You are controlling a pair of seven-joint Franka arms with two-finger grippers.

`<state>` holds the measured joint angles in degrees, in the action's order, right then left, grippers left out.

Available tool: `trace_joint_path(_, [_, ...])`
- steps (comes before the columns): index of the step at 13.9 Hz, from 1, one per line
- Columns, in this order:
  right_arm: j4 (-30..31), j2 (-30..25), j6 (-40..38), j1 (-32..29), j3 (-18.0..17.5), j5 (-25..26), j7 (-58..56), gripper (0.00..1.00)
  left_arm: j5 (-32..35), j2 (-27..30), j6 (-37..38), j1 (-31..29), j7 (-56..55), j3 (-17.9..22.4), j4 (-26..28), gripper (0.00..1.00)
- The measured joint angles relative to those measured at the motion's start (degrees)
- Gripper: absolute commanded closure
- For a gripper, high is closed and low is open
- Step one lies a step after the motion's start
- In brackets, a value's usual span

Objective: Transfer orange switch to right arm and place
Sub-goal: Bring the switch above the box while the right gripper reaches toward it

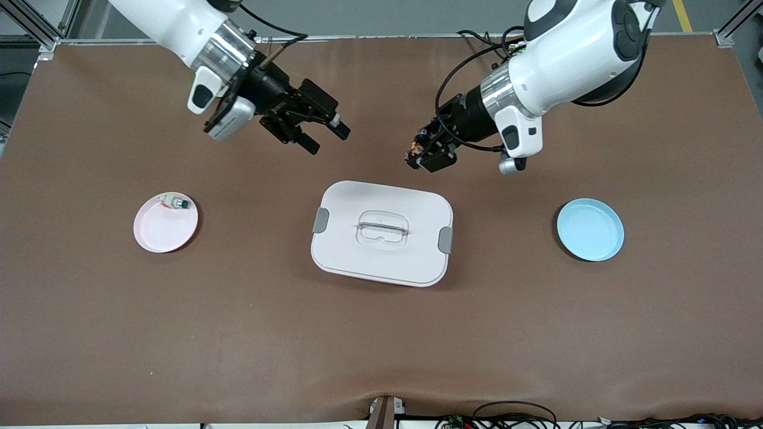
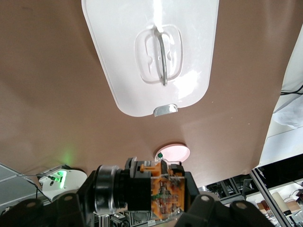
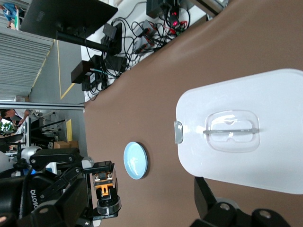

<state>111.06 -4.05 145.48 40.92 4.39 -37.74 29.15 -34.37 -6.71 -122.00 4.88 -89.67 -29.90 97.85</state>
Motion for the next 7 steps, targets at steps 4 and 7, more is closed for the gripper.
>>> trace_joint_path(4, [0.0, 1.0, 0.1, 2.5, 0.0, -0.1, 4.2, 0.00, 0.0, -0.5, -2.2, 2.2, -0.4, 0.0, 0.2, 0.73])
trace_joint_path(7, [0.0, 1.0, 0.3, 3.9, 0.0, -0.1, 5.7, 0.00, 0.5, -1.0, -4.0, 3.8, -0.8, 0.0, 0.2, 0.73])
